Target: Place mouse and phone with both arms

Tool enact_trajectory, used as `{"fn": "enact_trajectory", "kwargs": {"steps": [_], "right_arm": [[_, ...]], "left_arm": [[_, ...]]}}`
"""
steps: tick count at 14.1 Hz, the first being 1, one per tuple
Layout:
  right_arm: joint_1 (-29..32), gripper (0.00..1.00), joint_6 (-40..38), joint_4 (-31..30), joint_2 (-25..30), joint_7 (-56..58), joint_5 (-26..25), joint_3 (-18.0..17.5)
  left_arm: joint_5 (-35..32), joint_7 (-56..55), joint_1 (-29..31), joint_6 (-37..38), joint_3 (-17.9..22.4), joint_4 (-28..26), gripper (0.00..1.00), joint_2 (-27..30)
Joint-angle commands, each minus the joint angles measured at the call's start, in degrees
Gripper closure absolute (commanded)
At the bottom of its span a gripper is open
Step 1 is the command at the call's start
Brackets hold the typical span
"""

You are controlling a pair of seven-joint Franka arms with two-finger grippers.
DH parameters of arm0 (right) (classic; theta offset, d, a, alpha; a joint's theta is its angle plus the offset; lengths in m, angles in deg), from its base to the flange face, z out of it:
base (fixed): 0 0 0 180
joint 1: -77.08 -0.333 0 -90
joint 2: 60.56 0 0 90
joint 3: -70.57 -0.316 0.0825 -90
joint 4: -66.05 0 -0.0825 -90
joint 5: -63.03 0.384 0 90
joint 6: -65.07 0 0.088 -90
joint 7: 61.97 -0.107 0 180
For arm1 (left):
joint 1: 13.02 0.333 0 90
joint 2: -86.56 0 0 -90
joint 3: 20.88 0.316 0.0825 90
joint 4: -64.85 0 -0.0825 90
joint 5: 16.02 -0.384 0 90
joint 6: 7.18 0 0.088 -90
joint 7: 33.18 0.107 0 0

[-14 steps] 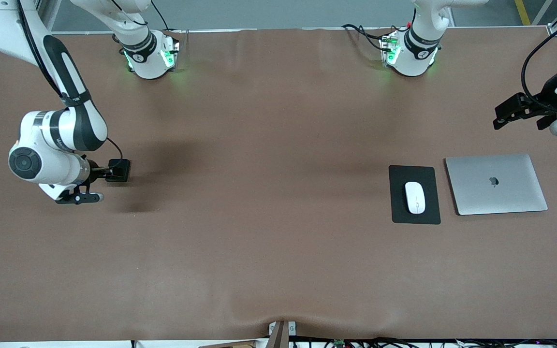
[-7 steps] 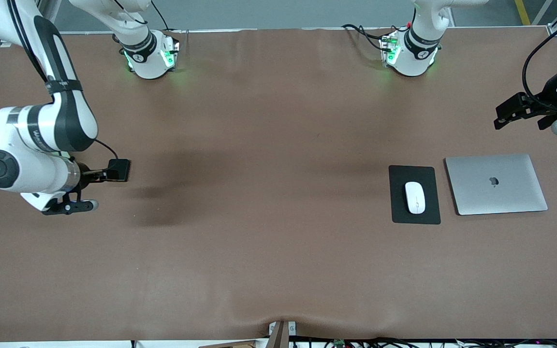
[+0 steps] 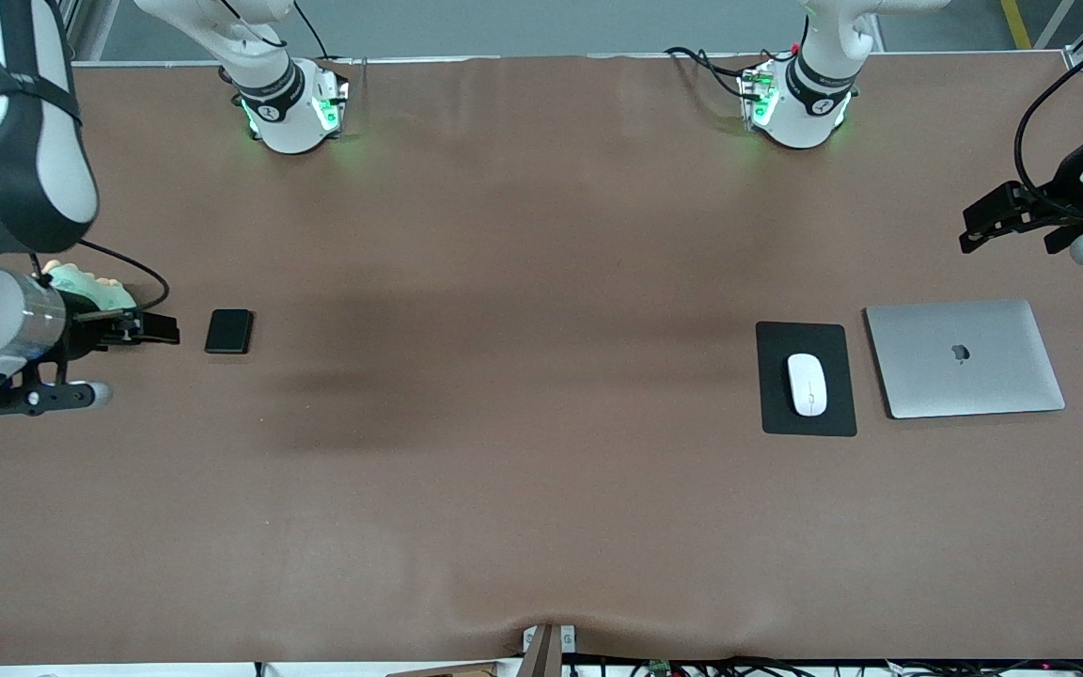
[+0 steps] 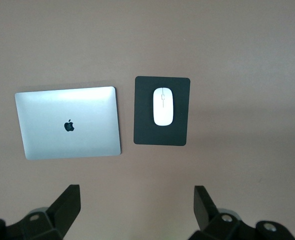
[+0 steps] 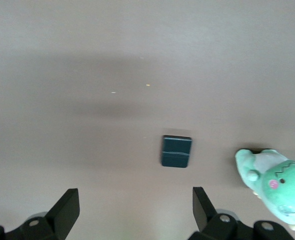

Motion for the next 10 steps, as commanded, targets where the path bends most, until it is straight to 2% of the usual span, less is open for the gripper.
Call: {"fn": "enact_trajectory", "kwargs": {"steps": [1, 3, 6, 8, 10], "right_arm": [[0.04, 0.00, -3.99, 7.47, -0.42, 0.89, 5.77, -0.13], [-0.05, 0.00, -9.62, 11.17, -0.33, 0.97, 6.24, 0.05], [-0.75, 0.00, -13.06, 11.54, 3.44, 0.71, 4.48, 1.27], [-1.10, 0.00, -14.20, 10.40, 7.12, 0.45, 4.48, 2.94], [-2.41, 0.00, -14.21, 6.11, 10.56, 0.36, 4.56, 5.57]], "left_arm": [[-1.05, 1.14, 0.33, 0.47, -0.36, 1.63, 0.00, -0.88], [-1.05, 1.14, 0.33, 0.47, -0.36, 1.63, 0.00, -0.88], [-1.05, 1.14, 0.33, 0.47, -0.36, 1.63, 0.00, -0.88], [-1.05, 1.14, 0.33, 0.47, -0.36, 1.63, 0.00, -0.96], [-1.05, 1.14, 0.33, 0.47, -0.36, 1.63, 0.00, -0.96]]}}
